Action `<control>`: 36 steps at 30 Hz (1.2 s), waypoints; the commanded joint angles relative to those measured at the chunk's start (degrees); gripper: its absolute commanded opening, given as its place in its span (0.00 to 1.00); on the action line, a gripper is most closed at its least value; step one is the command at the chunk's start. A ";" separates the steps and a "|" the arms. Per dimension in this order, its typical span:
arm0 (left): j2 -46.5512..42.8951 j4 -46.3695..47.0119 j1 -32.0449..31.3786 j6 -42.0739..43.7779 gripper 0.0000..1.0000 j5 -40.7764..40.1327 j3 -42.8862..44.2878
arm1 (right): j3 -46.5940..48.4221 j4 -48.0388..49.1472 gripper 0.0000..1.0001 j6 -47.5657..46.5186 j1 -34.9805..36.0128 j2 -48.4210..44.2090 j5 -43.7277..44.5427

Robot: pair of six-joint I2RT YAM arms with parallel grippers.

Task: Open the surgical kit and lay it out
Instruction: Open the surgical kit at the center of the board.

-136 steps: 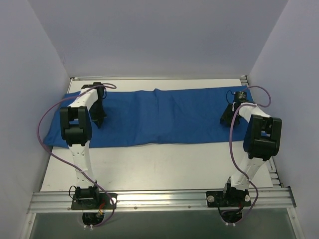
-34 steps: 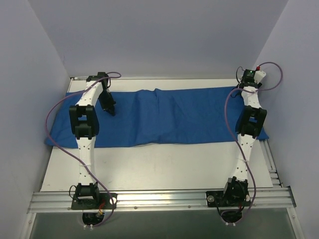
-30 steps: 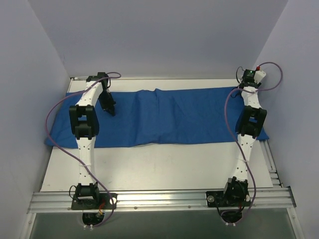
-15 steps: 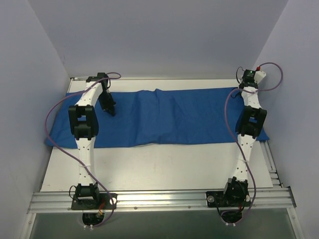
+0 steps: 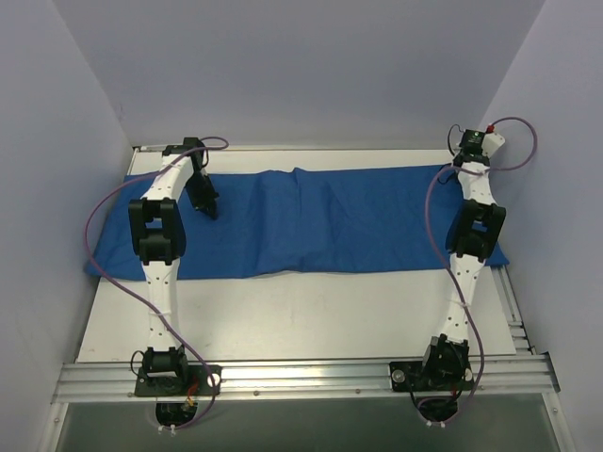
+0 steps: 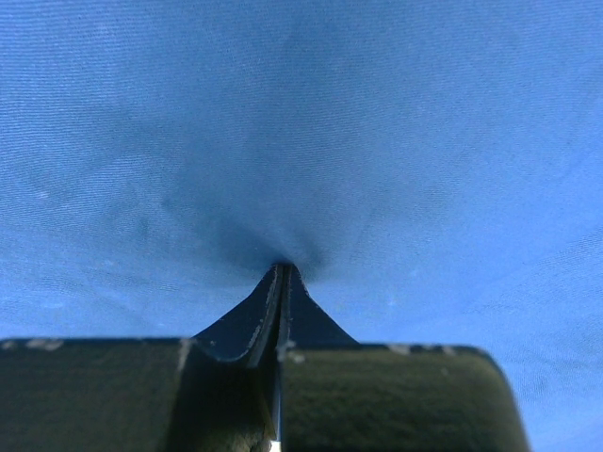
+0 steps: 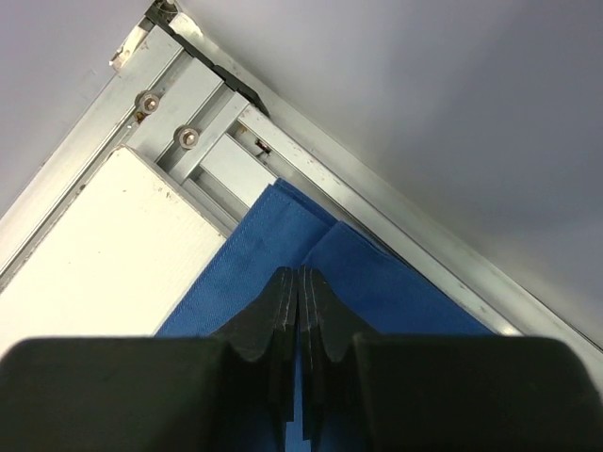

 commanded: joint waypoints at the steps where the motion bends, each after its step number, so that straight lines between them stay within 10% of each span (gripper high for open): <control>1: -2.36 0.32 0.35 0.24 0.02 -0.78 -1.12 | 0.37 -4.07 0.00 0.89 -0.69 -8.73 0.75; 15: -5.52 1.37 0.26 -0.90 0.03 -1.67 -2.08 | -16.39 -13.47 0.00 3.26 2.55 -25.16 -5.13; 30: -19.23 7.87 2.19 -1.52 0.24 6.24 -16.66 | -70.25 -39.81 0.00 22.85 13.11 -79.20 -13.22; 36: -24.50 9.10 6.14 -3.36 0.32 4.66 -23.25 | -75.56 -56.96 0.00 30.15 12.76 -94.34 -3.74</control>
